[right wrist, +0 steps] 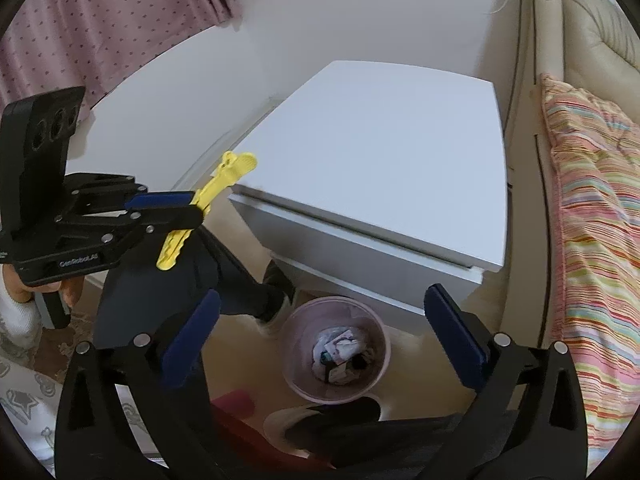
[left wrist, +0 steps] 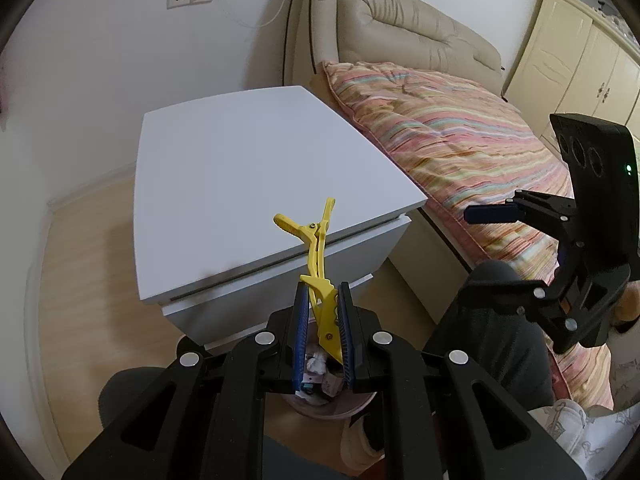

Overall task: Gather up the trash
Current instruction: 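Open the right gripper to drop the blue binder clip into the bin, then open the left gripper to drop the yellow clip into the bin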

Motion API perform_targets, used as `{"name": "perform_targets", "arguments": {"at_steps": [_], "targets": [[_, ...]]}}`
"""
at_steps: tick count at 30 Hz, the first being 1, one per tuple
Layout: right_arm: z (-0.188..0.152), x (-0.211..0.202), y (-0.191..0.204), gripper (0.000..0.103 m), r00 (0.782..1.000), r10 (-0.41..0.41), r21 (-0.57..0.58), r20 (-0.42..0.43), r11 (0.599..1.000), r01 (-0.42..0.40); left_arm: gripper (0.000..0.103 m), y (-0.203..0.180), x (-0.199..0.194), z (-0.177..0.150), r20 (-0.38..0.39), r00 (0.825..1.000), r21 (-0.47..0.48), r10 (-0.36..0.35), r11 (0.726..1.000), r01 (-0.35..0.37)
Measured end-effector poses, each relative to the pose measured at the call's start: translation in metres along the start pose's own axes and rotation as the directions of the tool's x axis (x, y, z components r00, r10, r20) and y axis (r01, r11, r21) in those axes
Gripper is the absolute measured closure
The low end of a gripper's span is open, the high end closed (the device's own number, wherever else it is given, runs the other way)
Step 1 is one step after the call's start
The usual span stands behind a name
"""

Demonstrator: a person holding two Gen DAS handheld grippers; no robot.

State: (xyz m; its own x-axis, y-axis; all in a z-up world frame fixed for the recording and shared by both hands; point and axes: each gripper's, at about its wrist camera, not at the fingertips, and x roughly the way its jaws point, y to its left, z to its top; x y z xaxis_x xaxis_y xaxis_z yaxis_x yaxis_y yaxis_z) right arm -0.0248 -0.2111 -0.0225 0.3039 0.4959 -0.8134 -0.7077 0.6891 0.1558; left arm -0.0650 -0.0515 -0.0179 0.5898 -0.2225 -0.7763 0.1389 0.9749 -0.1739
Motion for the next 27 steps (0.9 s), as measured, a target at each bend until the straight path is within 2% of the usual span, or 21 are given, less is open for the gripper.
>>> {"name": "perform_targets", "arguments": {"at_steps": [14,20,24,26,27], "targets": [[-0.006,-0.023,-0.025,0.003,0.995,-0.084,0.071,0.053,0.994,0.081,0.088,-0.022,0.005,-0.001,-0.024,0.999,0.070,-0.032,0.997,0.033],[-0.008,-0.029,-0.032,0.003,0.994,-0.088,0.092,0.069,0.992,0.082,0.088,-0.031,0.009,0.002,-0.038,0.998,0.091,-0.045,0.995,0.048],[-0.008,-0.030,-0.036,0.003,0.994,-0.084,0.110,0.076,0.991,0.076,0.083,-0.034,0.012,0.002,-0.052,0.997,0.095,-0.062,0.993,0.066],[-0.008,-0.031,-0.038,0.003,0.993,-0.082,0.115,0.079,0.991,0.073,0.060,-0.034,0.015,0.001,-0.057,0.997,0.086,-0.058,0.994,0.063],[-0.008,-0.031,-0.038,0.003,0.993,-0.082,0.117,0.079,0.991,0.072,0.037,-0.032,0.016,0.001,-0.052,0.997,0.075,-0.062,0.995,0.066]]}}
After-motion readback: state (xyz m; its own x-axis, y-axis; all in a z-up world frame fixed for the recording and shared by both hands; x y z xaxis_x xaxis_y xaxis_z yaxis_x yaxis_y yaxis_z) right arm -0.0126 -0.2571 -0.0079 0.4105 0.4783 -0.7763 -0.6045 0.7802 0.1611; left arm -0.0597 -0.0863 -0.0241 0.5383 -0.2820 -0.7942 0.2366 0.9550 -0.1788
